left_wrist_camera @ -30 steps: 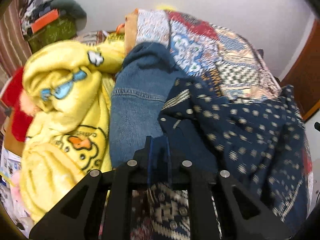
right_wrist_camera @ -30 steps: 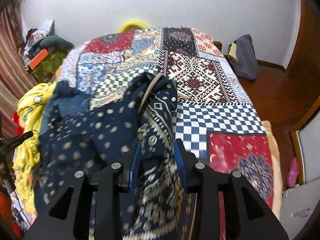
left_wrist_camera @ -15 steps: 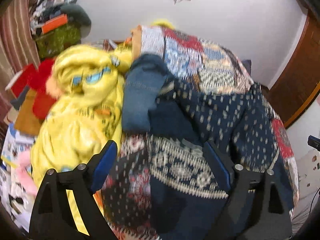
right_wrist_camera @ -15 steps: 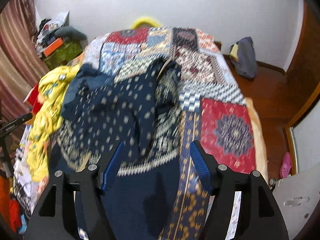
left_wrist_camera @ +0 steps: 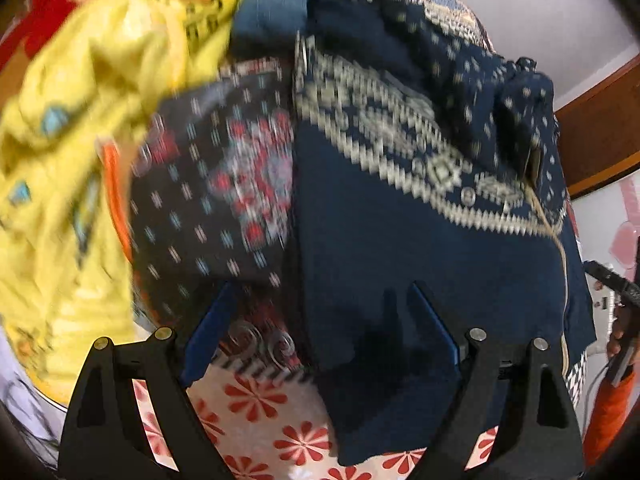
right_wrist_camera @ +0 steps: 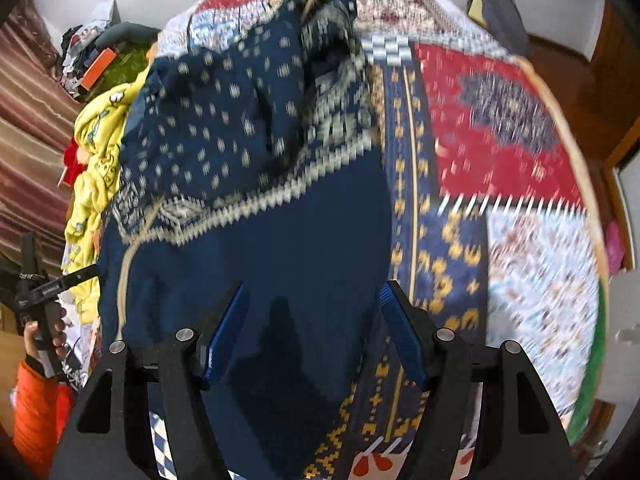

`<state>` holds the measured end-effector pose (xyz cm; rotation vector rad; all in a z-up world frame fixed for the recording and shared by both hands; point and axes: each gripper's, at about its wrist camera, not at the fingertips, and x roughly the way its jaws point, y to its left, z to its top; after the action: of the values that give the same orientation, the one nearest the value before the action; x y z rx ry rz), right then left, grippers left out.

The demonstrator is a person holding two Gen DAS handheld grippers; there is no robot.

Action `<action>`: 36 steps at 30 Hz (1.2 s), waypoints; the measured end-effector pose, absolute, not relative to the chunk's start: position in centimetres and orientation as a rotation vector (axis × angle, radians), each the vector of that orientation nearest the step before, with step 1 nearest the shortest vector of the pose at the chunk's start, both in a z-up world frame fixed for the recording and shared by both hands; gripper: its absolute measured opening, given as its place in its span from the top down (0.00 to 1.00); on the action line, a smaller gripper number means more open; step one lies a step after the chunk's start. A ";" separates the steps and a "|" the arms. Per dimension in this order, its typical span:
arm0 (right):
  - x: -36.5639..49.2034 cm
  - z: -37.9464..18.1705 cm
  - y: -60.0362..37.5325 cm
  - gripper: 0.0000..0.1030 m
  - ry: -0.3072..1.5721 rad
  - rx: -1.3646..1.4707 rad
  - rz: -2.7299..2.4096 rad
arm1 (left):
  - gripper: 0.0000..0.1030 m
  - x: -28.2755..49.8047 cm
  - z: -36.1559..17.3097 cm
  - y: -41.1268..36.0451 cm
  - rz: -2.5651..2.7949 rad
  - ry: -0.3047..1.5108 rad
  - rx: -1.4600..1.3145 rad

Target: Fold large clothes

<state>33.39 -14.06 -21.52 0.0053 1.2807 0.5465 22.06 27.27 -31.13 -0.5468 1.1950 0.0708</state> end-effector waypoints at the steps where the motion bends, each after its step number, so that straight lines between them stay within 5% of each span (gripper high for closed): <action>1: 33.1 -21.8 -14.2 0.38 1.289 0.004 0.545 | 0.15 21.8 -31.7 27.0 0.059 1.199 -0.570; 8: 32.2 -22.4 -14.3 0.36 1.294 0.048 0.555 | 0.20 20.6 -33.7 24.9 -0.039 1.197 -0.635; 12: 31.7 -22.4 -13.6 0.38 1.268 0.037 0.583 | 0.45 20.4 -33.4 23.7 -0.105 1.181 -0.673; 16: 31.4 -22.1 -12.7 0.71 1.213 0.001 0.599 | 0.80 20.4 -32.0 22.5 -0.104 1.157 -0.611; 18: 31.6 -21.7 -12.5 0.89 1.181 -0.007 0.608 | 0.90 20.5 -30.6 21.9 -0.098 1.125 -0.576; 36: 41.5 -12.0 -10.1 0.94 0.889 0.142 0.582 | 0.97 30.8 -15.8 29.6 0.000 0.697 -0.582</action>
<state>41.47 -10.11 -12.04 0.1419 0.8890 0.5823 30.81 29.61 -15.77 -0.5821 0.6973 0.0003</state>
